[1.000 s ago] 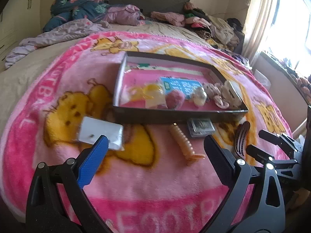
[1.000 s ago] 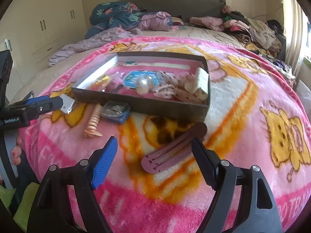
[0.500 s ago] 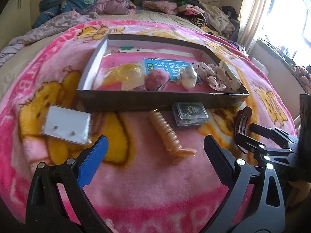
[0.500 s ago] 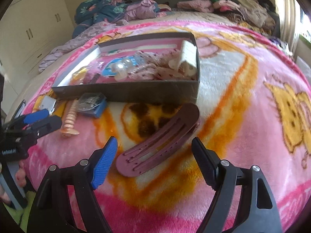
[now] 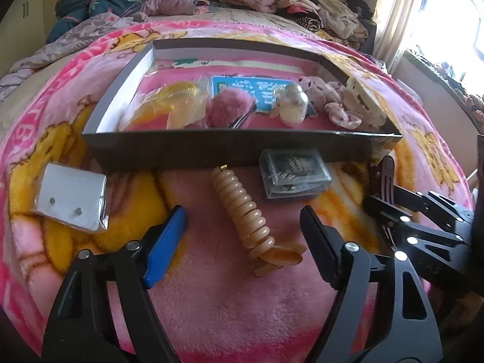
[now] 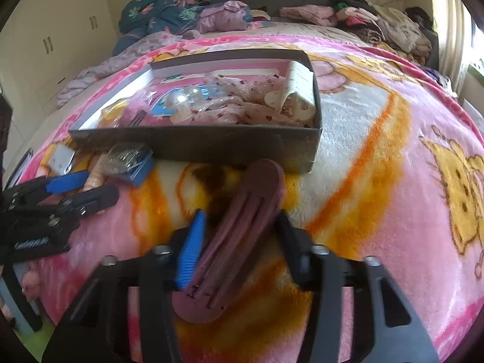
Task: Organize jewelry
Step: 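Grasp the maroon hair clip with the right tool while the left tool grasps the peach spiral hair tie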
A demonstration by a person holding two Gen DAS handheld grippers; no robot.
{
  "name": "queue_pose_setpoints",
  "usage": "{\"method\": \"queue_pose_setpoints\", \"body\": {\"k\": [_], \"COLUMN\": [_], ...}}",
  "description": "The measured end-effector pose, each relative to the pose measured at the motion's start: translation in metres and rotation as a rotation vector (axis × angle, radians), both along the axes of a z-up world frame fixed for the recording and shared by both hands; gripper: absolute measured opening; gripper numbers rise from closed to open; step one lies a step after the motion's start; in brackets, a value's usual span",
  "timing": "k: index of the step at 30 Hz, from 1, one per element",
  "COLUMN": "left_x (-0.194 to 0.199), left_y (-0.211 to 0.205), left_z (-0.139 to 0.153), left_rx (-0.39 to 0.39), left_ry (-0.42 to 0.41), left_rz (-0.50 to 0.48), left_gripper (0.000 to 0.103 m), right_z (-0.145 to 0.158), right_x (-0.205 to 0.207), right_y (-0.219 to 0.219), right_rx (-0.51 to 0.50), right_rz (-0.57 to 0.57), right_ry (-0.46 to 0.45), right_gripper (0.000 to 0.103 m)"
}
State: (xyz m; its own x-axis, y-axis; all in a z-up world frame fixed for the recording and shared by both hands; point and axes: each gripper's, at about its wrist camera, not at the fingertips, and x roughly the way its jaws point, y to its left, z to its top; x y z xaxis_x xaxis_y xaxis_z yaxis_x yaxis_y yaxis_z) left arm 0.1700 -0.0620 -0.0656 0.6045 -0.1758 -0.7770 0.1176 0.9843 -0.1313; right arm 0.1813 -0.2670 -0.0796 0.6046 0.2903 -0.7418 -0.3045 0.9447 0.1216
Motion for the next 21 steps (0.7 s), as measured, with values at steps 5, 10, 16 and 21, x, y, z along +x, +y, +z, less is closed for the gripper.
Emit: {"method": "queue_pose_setpoints", "body": {"k": [5, 10, 16, 21], "left_x": [-0.003, -0.006, -0.018, -0.027], "left_y": [0.004, 0.013, 0.019, 0.027], "left_z": [0.000, 0.000, 0.004, 0.011], "left_rx": [0.001, -0.058, -0.074, -0.089], "left_ry": [0.003, 0.020, 0.017, 0.001], "left_rz": [0.001, -0.013, -0.022, -0.012], "left_gripper": [0.042, 0.012, 0.011, 0.011], "right_z": [0.000, 0.004, 0.009, 0.014], "right_x": [-0.012, -0.022, -0.031, -0.037], "right_y": [0.003, 0.006, 0.013, 0.024], "right_rx": [-0.030, -0.010, 0.004, 0.012], "right_rz": [0.041, 0.078, 0.114, 0.143], "right_ry": [-0.014, -0.008, -0.004, -0.006], "right_gripper": [0.032, 0.030, 0.028, 0.028]}}
